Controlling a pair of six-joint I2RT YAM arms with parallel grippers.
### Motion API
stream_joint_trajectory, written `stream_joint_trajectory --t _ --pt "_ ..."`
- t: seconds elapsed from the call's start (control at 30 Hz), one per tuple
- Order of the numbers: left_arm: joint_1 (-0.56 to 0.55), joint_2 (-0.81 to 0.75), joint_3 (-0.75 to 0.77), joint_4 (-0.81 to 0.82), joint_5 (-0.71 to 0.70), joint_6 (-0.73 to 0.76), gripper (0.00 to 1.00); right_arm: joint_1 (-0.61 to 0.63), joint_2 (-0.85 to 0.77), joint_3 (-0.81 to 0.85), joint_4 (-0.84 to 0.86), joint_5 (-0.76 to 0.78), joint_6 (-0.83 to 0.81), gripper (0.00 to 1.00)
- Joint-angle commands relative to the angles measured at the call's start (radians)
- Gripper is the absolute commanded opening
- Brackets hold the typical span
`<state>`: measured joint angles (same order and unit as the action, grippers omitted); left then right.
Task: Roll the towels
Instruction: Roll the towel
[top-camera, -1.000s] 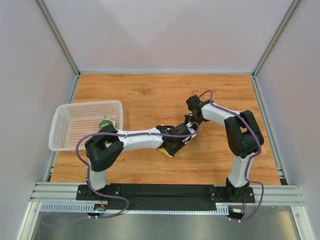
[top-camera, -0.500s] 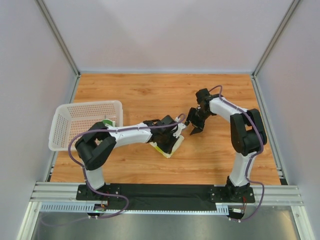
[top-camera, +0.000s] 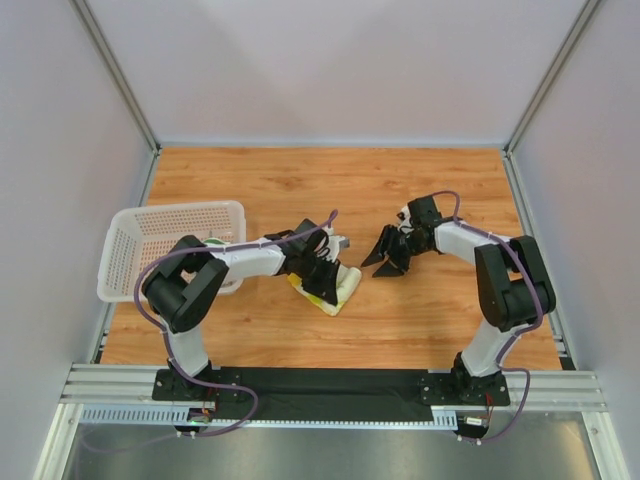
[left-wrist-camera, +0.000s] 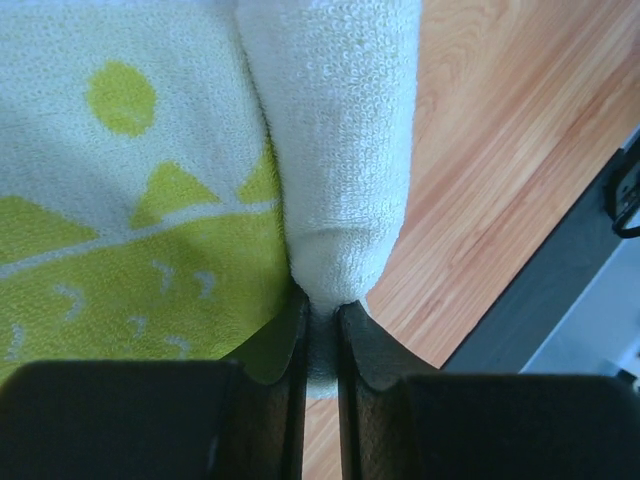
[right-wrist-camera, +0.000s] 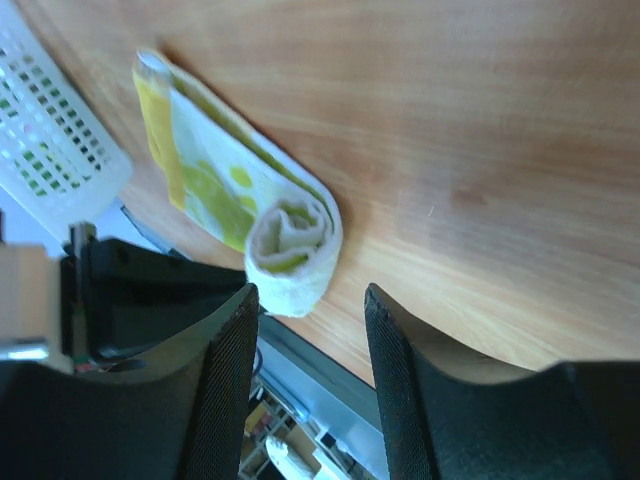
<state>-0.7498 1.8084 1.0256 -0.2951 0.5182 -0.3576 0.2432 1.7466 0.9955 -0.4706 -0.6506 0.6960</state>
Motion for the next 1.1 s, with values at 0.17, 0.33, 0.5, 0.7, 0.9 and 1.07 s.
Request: stream_joint_trajectory --t 0.17,0.33,0.5,0.7,0.9,1.07 --pt "0.073 0.078 -0.024 0.099 0.137 -0.095 0.00 0.067 -0.041 -0.159 0.309 -0.110 0.016 0.52" --pt "0.095 0.115 -0.024 0.120 0.175 -0.129 0.00 0.067 -0.016 -0.233 0.461 -0.119 0.056 0.57" --pt "0.116 0.126 -0.042 0.149 0.218 -0.153 0.00 0.070 0.027 -0.259 0.559 -0.124 0.077 0.56" --pt "0.129 0.115 -0.059 0.159 0.241 -0.152 0.00 0.077 0.077 -0.284 0.661 -0.136 0.109 0.55" --pt "0.130 0.114 -0.064 0.175 0.253 -0.170 0.00 0.088 0.109 -0.299 0.733 -0.156 0.132 0.52" --pt "0.132 0.095 -0.085 0.231 0.270 -0.196 0.00 0.100 0.126 -0.310 0.786 -0.182 0.152 0.46"
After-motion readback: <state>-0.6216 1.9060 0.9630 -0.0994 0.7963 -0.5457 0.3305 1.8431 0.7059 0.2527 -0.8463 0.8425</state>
